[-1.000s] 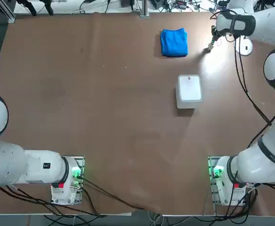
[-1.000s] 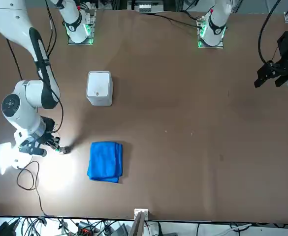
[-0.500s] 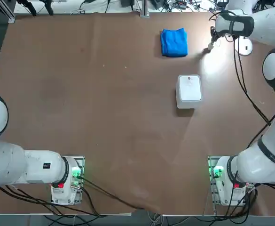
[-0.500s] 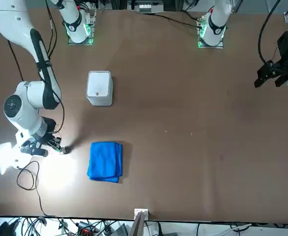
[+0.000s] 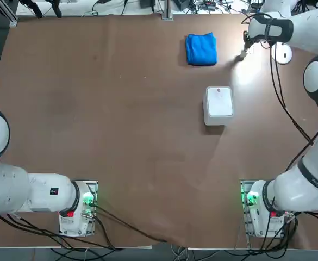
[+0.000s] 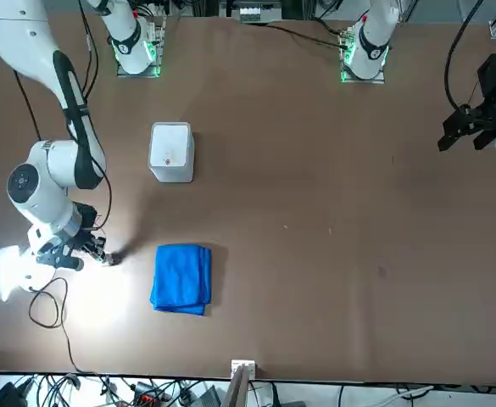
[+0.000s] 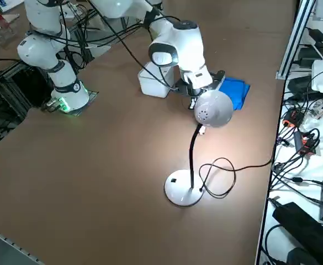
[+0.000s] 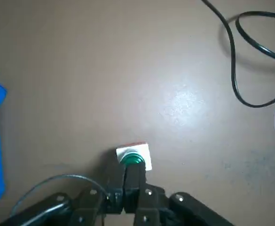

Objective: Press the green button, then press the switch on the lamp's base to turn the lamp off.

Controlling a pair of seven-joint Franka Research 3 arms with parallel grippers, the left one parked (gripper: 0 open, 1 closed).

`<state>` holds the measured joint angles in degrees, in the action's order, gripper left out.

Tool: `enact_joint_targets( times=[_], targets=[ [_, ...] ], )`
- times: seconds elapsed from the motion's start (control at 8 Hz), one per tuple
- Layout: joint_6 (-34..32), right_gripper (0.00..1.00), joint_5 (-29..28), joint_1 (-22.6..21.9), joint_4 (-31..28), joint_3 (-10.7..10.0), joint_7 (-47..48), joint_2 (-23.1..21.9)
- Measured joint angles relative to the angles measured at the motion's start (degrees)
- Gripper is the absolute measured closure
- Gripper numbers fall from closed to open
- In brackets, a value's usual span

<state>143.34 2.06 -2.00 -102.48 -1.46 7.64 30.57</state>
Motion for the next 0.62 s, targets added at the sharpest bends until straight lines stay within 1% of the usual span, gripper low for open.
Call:
enact_joint_targets(
  times=[0.62],
  targets=[
    [0.0, 0.99, 0.0, 0.0, -0.3, 0.0, 0.0, 0.0]
  ],
)
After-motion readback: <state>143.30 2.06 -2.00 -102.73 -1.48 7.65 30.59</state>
